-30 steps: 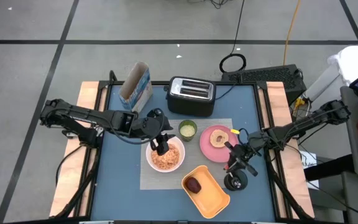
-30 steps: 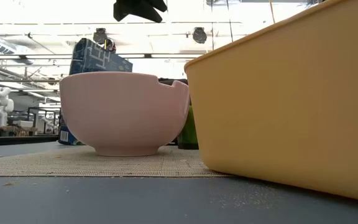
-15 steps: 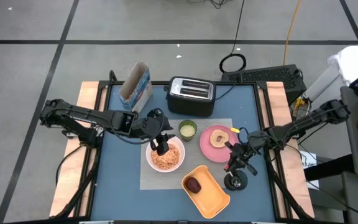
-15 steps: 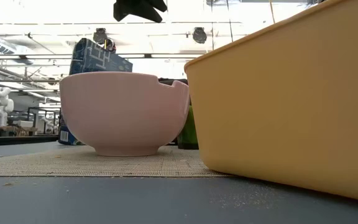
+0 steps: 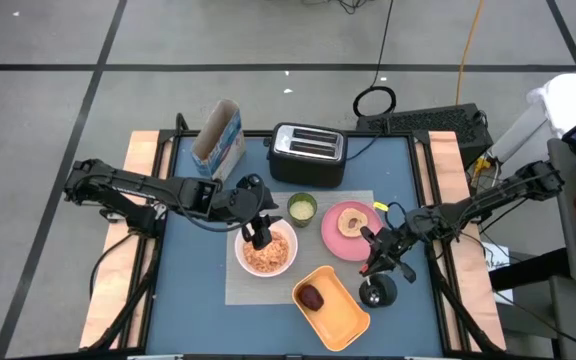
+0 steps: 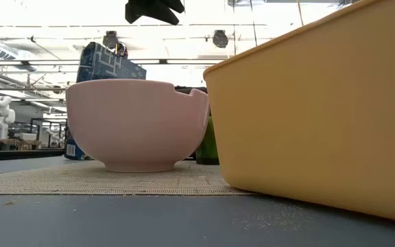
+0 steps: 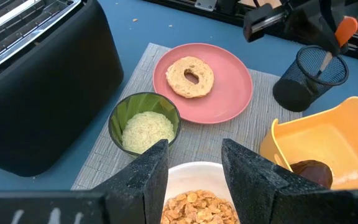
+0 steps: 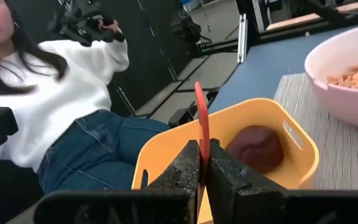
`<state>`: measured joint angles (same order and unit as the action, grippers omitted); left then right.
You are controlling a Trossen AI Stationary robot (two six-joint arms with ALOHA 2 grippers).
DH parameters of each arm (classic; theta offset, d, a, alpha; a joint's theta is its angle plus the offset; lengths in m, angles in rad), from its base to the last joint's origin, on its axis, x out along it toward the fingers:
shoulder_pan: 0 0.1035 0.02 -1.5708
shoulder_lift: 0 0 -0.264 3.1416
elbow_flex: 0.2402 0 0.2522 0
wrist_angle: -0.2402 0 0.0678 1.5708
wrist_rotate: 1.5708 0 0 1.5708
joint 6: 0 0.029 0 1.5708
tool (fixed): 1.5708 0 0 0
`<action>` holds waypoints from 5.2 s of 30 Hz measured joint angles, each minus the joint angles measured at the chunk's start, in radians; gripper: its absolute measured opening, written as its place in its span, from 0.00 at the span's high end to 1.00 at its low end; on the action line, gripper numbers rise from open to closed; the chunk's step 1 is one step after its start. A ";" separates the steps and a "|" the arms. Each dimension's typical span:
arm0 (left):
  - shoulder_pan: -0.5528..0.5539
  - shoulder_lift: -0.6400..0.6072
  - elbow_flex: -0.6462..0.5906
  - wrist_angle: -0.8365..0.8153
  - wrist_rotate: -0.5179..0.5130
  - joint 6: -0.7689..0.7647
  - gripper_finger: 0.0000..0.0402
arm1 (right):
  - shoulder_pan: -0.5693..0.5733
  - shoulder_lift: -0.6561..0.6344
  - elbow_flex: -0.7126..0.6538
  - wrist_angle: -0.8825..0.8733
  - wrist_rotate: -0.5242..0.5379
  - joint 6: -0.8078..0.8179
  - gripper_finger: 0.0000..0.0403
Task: Arrange a breakfast setting
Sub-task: Put the orange spoon to the right of the pink plate
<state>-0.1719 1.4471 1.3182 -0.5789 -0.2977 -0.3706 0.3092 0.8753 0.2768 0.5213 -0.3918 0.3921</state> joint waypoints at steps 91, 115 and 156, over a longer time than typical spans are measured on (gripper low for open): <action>0.013 0.287 0.000 0.826 -0.001 0.614 0.62 | -0.133 0.139 0.000 0.748 0.316 -0.955 0.98; 0.047 0.349 0.000 0.824 0.001 0.574 0.62 | -0.133 0.147 0.000 0.757 0.372 -0.901 0.98; 0.065 0.349 0.000 0.783 0.032 0.568 0.78 | -0.133 0.148 0.000 0.717 0.444 -0.768 0.98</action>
<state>-0.1070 1.7958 1.3182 0.2043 -0.2657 0.1970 0.1761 1.0229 0.2768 1.2385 0.0521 -0.3764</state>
